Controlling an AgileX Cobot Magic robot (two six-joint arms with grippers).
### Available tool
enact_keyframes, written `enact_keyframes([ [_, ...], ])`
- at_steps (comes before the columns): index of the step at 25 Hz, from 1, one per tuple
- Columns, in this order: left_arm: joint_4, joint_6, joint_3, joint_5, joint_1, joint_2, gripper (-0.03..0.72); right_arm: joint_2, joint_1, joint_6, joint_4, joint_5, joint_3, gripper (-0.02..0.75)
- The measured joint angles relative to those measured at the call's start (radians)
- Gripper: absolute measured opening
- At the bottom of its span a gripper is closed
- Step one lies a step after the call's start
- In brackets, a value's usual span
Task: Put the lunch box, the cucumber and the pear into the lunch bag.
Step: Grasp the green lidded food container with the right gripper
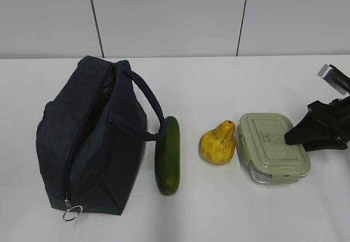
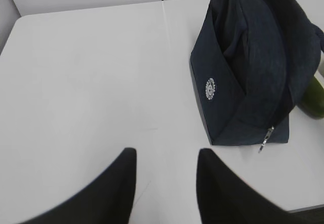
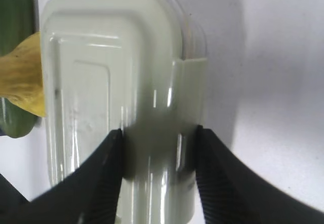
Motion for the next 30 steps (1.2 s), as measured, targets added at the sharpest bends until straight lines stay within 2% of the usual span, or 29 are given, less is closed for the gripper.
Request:
enact_keyframes([
  [9, 0.0, 0.0, 0.0, 0.0, 0.0, 0.0, 0.24, 0.0, 0.0, 0.0, 0.011, 0.01, 0.0, 0.321],
  [16, 0.0, 0.0, 0.0, 0.0, 0.0, 0.0, 0.24, 0.0, 0.0, 0.0, 0.013, 0.012, 0.0, 0.25],
  [30, 0.0, 0.0, 0.0, 0.0, 0.0, 0.0, 0.24, 0.0, 0.0, -0.002, 0.013, 0.022, 0.0, 0.244],
])
